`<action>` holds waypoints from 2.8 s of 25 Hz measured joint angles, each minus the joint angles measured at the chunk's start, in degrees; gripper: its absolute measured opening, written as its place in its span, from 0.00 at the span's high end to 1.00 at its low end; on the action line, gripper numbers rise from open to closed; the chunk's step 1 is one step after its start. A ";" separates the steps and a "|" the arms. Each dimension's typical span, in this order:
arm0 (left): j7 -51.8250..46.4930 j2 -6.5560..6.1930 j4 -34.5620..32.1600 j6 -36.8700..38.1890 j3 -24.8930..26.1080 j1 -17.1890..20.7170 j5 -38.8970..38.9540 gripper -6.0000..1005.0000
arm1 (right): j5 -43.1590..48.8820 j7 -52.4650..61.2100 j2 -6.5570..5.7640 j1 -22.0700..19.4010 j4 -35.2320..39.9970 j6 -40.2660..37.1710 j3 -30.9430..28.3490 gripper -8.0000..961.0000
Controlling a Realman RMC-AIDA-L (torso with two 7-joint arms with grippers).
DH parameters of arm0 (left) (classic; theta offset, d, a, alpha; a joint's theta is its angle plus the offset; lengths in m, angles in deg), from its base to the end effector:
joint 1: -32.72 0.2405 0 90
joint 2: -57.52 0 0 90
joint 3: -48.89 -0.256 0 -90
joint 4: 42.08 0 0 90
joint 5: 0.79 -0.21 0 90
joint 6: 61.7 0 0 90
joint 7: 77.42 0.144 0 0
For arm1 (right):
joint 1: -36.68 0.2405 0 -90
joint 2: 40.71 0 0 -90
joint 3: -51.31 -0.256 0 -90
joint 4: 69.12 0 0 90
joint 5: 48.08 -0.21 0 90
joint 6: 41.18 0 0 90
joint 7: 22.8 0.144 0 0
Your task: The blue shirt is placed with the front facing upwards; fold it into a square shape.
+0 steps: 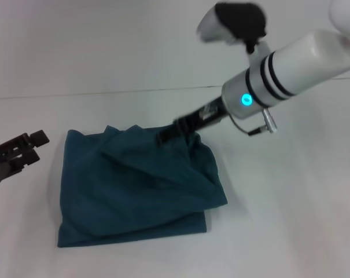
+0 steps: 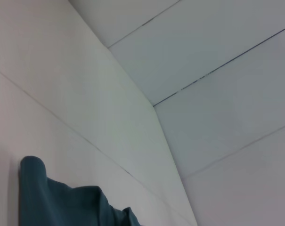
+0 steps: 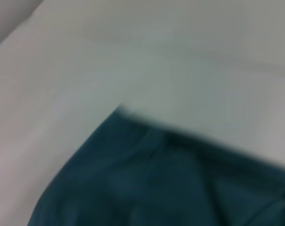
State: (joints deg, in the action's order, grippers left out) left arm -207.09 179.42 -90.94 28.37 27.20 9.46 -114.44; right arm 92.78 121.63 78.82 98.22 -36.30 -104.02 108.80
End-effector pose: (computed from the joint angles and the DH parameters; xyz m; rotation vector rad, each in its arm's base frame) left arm -0.3058 0.3131 0.0626 -1.9531 -1.7399 -1.1138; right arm 0.1298 0.4473 -0.0549 -2.5082 1.2366 0.0120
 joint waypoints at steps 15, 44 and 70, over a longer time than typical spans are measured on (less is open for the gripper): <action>-0.29 0.00 -0.01 0.15 1.13 0.15 1.46 0.20 | -7.32 -4.97 1.19 2.15 -0.37 5.74 20.81 0.08; 0.69 0.27 3.16 -2.04 0.71 -1.52 2.41 0.20 | -8.30 2.76 0.86 1.02 -4.06 26.99 47.01 0.08; 1.27 0.06 4.57 -2.19 0.87 -2.14 2.38 0.20 | 6.43 14.99 0.32 -5.62 7.78 23.08 40.58 0.08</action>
State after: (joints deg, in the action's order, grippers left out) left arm -205.82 179.48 -86.37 26.19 28.07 7.32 -112.06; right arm 99.21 136.62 79.14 92.60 -28.52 -80.94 149.38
